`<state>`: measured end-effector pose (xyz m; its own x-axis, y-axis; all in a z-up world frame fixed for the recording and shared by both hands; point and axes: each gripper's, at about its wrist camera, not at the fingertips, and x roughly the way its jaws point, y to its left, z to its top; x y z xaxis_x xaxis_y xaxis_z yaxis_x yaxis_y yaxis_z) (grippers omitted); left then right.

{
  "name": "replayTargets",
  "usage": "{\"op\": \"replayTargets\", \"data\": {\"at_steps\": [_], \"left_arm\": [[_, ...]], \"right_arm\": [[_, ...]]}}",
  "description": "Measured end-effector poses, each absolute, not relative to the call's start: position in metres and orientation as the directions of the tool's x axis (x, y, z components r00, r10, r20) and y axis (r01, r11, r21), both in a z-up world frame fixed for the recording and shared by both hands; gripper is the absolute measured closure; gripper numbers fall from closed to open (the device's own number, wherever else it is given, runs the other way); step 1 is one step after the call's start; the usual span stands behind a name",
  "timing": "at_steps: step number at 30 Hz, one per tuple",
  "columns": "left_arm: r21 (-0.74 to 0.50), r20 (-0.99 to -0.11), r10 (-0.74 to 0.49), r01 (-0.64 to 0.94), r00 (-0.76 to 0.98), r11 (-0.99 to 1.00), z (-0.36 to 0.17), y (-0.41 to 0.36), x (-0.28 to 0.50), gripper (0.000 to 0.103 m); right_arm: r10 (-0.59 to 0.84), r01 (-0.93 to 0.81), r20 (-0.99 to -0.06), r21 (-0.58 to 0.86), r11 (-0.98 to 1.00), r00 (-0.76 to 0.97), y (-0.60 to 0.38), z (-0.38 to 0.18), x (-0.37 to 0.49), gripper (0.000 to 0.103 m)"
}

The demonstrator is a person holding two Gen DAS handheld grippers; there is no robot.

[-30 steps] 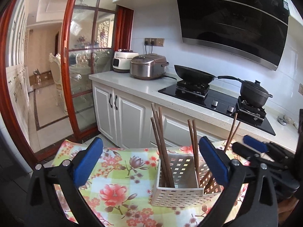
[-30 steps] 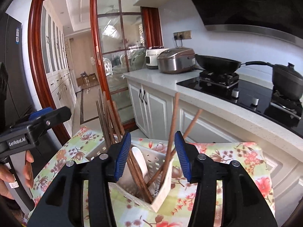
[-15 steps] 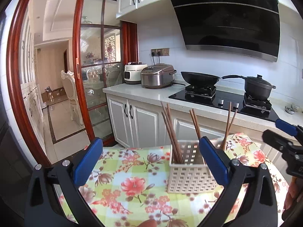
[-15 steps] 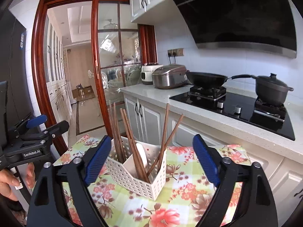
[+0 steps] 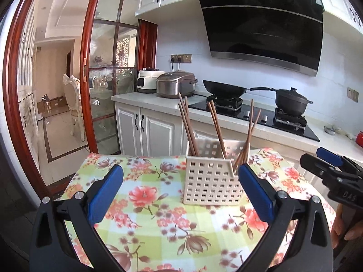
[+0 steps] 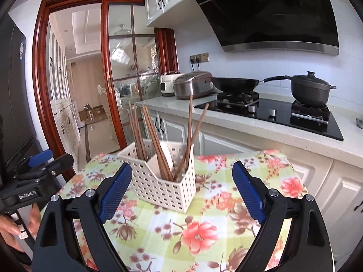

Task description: Organize utensils

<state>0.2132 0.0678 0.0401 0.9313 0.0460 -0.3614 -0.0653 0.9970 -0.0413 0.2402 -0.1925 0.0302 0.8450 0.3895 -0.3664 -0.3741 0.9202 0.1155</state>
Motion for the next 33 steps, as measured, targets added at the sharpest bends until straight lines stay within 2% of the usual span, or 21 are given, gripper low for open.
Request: {"op": "replayTargets", "data": {"at_steps": [6, 16, 33], "left_arm": [[-0.019, -0.370, 0.044, -0.055, 0.928, 0.998, 0.032, 0.063, 0.205, 0.005], [-0.023, -0.366, 0.041, -0.053, 0.930, 0.998, 0.025, 0.063, 0.195, 0.005], [-0.031, -0.381, 0.012, -0.026, 0.924, 0.999, 0.016, 0.059, 0.181, 0.005]], "right_arm": [[0.370, -0.360, -0.393, 0.104, 0.927, 0.842, -0.187, 0.014, 0.232, 0.018], [0.350, -0.355, -0.372, 0.058, 0.933, 0.860, -0.183, 0.015, 0.218, 0.018], [0.400, -0.415, -0.394, 0.052, 0.908, 0.827, -0.180, 0.009, 0.204, 0.018]]}}
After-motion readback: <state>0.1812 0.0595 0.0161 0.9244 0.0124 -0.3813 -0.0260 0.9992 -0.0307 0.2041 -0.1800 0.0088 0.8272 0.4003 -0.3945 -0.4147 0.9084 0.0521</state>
